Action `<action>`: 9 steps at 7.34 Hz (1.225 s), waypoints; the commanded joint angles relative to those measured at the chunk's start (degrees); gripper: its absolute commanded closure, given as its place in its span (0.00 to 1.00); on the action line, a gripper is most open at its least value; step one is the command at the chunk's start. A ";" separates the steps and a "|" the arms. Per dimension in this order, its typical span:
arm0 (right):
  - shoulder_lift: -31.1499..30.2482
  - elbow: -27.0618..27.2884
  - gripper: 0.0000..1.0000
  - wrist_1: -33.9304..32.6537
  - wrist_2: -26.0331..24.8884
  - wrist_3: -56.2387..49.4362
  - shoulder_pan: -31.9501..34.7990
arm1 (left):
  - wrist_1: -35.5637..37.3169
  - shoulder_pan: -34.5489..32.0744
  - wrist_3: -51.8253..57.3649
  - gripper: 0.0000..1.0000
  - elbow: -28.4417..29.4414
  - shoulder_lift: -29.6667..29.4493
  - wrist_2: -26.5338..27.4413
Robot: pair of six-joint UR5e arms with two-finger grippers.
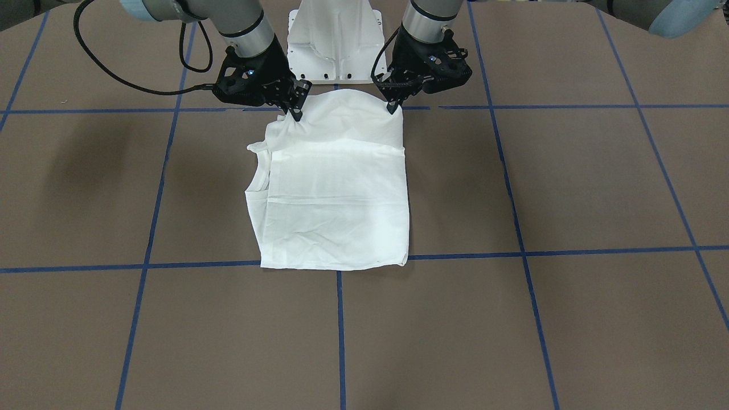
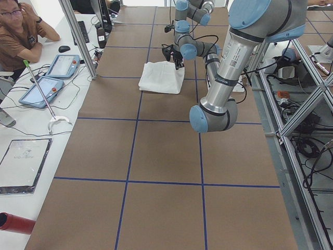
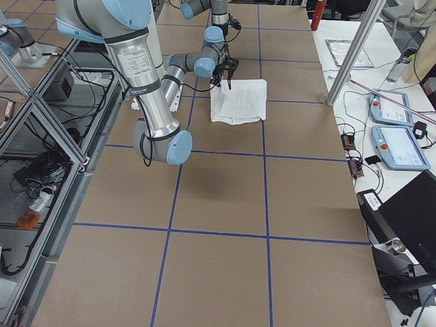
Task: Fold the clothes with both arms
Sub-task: 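Lift the near edge with both grippers and fold it toward the far edge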
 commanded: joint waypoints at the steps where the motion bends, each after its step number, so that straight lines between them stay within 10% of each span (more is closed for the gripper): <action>1: 1.43 -5.80 1.00 4.66 -0.15 -1.81 2.75 | -5.92 -4.03 0.42 1.00 3.17 -0.24 -2.69; 9: 10.03 -18.12 1.00 4.87 0.46 -1.63 7.76 | -13.50 -7.03 0.24 1.00 16.27 -5.85 -2.71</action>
